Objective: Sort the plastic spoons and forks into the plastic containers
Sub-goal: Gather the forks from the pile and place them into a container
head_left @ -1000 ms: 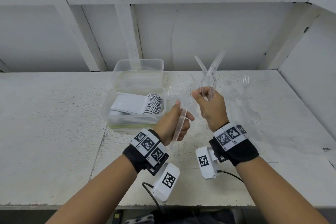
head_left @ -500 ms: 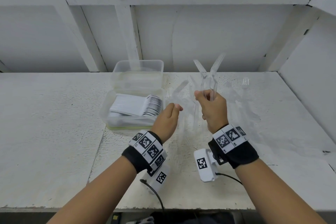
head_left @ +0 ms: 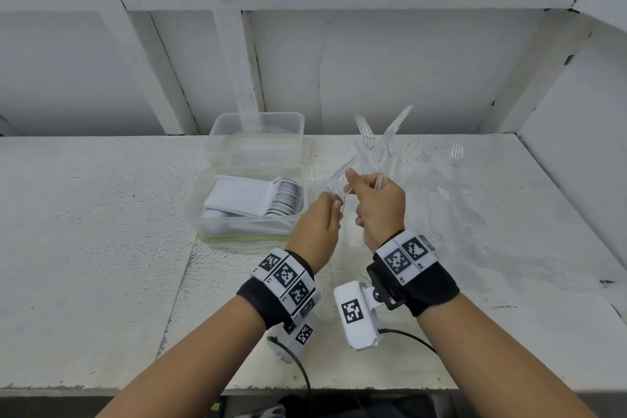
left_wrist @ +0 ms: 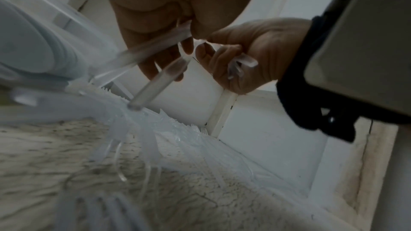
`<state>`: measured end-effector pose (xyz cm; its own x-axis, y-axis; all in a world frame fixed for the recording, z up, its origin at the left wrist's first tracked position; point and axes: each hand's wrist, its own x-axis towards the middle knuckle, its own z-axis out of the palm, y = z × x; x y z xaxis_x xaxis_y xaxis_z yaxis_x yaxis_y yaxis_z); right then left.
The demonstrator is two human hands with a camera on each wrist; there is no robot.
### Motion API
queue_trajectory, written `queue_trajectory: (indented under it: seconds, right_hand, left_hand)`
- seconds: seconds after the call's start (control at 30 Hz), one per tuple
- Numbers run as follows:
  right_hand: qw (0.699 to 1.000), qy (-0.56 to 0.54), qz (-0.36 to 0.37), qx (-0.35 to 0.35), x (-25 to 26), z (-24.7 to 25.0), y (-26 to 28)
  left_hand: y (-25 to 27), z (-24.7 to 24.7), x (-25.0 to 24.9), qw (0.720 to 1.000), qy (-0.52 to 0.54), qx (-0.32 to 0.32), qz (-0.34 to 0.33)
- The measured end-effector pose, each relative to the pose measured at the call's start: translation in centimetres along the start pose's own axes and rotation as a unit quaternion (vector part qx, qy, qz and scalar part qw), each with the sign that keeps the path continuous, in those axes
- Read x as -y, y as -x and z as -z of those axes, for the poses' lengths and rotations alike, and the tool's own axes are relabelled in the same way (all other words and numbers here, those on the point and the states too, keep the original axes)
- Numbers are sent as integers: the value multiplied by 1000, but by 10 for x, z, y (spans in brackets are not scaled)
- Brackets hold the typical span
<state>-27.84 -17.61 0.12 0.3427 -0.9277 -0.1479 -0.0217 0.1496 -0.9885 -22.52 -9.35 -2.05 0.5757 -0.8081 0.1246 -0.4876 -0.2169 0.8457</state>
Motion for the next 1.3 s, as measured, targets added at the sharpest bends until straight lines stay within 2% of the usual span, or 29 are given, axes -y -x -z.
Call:
queue_trajectory:
  seconds: [0.23, 0.33, 0.47, 0.57, 0.67, 0.77, 0.87, 1.07, 1.13, 1.2, 1.3]
  right_hand:
    - [1000, -12, 4, 3, 7, -7, 6]
    - [999, -30, 3, 28, 10, -9, 10]
    - [996, -11, 24, 82, 14, -5, 16]
    - [995, 16, 61, 79, 12, 1, 10]
    - [992, 26, 69, 100, 12, 7, 4]
    - [988, 35, 54, 142, 16, 13, 1]
    - [979, 64, 97, 167, 21, 18, -1]
    - [967, 94, 117, 208, 25, 20, 1]
    - [971, 88, 112, 194, 26, 21, -1]
    - [975, 80, 112, 174, 25, 23, -2]
    - [981, 65, 90, 161, 22, 28, 1]
  left_hand:
    - [1, -3, -4, 999, 28, -10, 23]
    - [3, -1, -8, 999, 47, -3, 27]
    - [1, 2, -7, 996, 56, 14, 72]
    - [1, 6, -2, 990, 98, 34, 95]
    - [5, 10, -2, 978, 154, 72, 117]
    - [8, 13, 0, 973, 155, 120, 120]
    - [10, 17, 0, 963, 153, 160, 153]
    - [9, 20, -4, 914, 232, 244, 225]
    - [8, 23, -2, 908, 255, 240, 231]
    - [8, 24, 2, 915, 265, 213, 218]
    - [6, 25, 6, 923, 308, 127, 194]
